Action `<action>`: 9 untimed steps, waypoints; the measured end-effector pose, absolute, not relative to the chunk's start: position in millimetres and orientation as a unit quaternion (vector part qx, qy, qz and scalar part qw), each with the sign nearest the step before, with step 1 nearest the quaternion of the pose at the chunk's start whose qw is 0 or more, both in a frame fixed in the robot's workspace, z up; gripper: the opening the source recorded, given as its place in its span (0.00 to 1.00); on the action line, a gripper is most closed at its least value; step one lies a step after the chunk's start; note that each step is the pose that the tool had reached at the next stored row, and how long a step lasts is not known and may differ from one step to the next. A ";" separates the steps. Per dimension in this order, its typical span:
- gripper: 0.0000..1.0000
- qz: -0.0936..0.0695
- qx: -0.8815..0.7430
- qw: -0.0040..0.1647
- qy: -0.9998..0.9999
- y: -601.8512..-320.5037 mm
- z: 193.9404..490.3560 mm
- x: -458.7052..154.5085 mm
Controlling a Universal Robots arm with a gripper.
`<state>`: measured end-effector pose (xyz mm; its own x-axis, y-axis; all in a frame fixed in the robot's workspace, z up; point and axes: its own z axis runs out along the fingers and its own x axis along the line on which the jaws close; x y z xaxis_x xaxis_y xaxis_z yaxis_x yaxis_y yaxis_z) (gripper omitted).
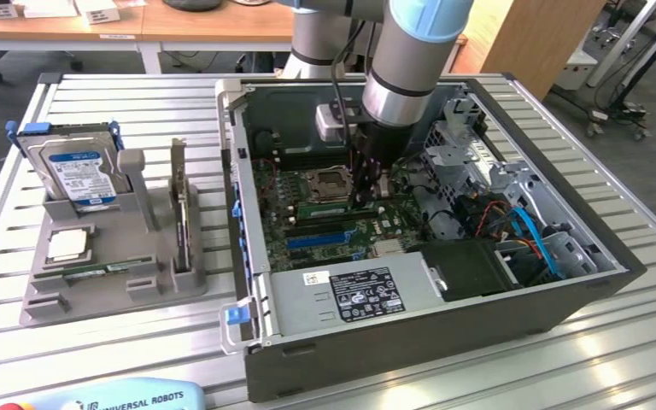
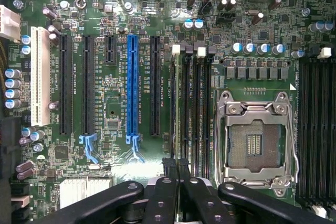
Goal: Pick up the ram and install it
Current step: 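Insert the ram into the slot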
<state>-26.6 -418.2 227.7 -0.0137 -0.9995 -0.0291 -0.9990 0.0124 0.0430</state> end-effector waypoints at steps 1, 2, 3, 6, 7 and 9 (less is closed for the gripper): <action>0.11 -0.026 0.702 0.005 -0.711 -418.2 227.4 -26.6; 0.11 -0.025 0.702 0.005 -0.711 -418.2 227.1 -26.6; 0.11 -0.026 0.702 0.005 -0.711 -418.2 226.7 -26.6; 0.11 -0.026 0.702 0.005 -0.711 -418.2 225.1 -26.6; 0.11 -0.026 0.702 0.005 -0.711 -418.2 224.5 -26.6; 0.11 -0.025 0.702 0.005 -0.711 -418.2 223.8 -26.6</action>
